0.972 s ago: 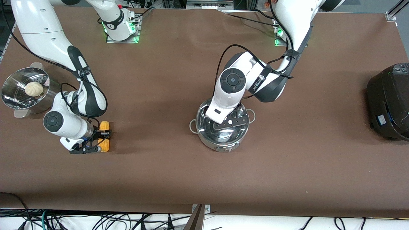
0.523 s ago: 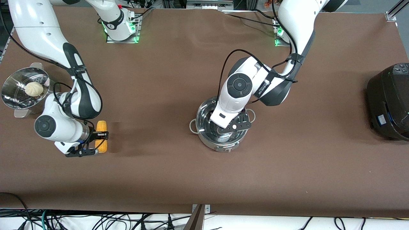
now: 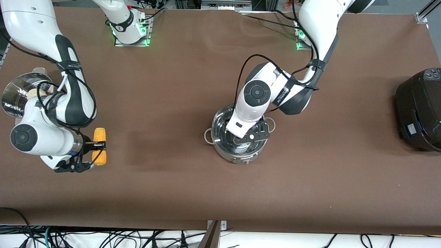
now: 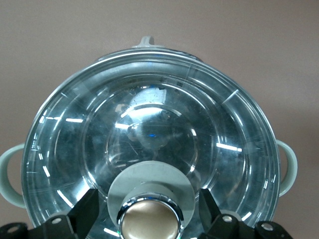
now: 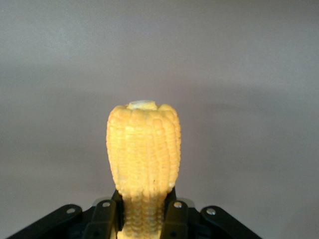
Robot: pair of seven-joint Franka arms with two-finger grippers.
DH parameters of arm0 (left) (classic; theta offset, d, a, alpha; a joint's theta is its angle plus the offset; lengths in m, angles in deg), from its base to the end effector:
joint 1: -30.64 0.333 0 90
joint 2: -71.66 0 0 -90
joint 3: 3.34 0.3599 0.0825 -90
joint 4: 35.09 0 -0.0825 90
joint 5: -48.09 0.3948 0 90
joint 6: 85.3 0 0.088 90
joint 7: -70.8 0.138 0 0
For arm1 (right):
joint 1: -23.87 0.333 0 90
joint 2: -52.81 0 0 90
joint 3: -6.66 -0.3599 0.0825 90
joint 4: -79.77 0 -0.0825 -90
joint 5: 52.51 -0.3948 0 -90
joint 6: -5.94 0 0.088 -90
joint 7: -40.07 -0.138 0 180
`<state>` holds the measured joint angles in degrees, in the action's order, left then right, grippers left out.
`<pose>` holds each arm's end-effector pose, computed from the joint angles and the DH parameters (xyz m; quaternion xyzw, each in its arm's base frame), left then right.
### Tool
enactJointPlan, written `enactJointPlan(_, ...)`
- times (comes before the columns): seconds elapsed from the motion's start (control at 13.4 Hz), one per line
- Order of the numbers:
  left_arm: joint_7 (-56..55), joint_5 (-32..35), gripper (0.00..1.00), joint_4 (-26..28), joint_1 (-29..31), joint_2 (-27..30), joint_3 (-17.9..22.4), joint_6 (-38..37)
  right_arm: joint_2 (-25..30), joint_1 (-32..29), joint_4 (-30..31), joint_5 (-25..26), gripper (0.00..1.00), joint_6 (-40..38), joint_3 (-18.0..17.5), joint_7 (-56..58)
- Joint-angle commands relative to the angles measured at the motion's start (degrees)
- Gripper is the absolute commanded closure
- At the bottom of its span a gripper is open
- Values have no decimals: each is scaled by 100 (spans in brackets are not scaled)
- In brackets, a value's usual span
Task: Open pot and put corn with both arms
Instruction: 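Grasp the lid knob with the left gripper while the right gripper grasps the corn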
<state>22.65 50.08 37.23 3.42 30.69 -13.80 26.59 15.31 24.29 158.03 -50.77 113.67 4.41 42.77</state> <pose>0.6383 -0.4450 0.3363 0.9934 0.1060 -0.0347 0.0275 0.7434 0.0257 0.3223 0.9964 0.0491 -0.0698 0.0019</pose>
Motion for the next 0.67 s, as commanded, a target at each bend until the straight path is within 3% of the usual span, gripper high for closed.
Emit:
enactJointPlan(0.0,52,91,18,124,-3,124,-35,-1,67,-50,-564,-69,74,-855,-3,98)
enactJointPlan(0.07,43,91,19,124,-3,124,-35,-1,120,-50,-784,-69,74,-1146,32,99)
enactJointPlan(0.37,51,73,43,221,23,212,-44,-1,147,-234,-1374,-60,74,-1912,41,212)
enactJointPlan(0.6,51,21,61,230,32,247,-44,-62,480,-279,-1577,-25,73,-2465,67,248)
